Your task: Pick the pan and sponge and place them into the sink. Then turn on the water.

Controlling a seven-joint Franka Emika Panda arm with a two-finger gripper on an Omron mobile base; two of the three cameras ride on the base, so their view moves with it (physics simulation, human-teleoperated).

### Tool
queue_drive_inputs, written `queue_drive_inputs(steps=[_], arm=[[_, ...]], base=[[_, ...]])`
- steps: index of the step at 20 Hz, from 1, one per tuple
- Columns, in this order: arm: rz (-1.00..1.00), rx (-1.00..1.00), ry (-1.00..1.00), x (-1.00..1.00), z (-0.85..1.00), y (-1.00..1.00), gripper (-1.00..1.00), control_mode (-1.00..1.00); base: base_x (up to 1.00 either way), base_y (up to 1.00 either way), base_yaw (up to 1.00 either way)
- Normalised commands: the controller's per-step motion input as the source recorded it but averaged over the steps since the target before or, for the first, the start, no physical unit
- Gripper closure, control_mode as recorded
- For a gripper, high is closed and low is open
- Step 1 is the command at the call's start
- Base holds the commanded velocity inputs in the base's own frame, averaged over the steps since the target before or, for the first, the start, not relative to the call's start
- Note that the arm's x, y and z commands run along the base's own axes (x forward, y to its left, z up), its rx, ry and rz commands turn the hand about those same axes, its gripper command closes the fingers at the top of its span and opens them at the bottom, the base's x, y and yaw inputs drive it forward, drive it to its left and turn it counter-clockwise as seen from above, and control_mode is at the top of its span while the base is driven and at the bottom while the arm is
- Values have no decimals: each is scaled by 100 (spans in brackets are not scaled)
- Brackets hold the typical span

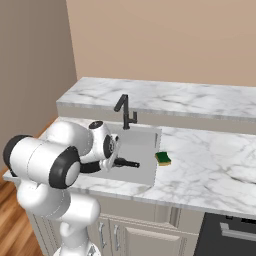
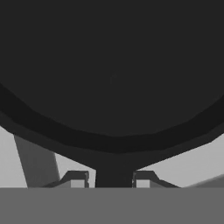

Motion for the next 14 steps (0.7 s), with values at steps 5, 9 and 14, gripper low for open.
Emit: queue_drive_inputs(steps=[5, 9, 14], arm=[[-4, 0, -10, 33, -7, -22, 100, -100], [-7, 0, -8, 34, -20, -23, 100, -100], [-9, 1, -9, 11, -42, -1, 100, -100]], base=[[0, 0, 0], [0, 0, 0], [0, 0, 0]])
